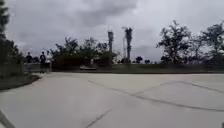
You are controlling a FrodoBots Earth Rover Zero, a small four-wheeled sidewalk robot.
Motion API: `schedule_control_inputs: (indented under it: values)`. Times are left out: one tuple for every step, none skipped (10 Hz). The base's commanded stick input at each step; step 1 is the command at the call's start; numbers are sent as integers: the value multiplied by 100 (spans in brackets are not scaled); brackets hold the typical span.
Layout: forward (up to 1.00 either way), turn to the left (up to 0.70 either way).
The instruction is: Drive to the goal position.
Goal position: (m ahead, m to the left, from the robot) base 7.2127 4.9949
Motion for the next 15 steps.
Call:
schedule_control_inputs:
  values:
    - [85, 0]
    - [85, 0]
    - [85, 0]
    - [85, 0]
    - [85, 0]
    - [85, 0]
    - [85, 0]
    - [85, 0]
    - [85, 26]
    - [85, 34]
    - [85, 34]
    - [85, 34]
    - [85, 34]
    - [85, 24]
    - [85, 6]
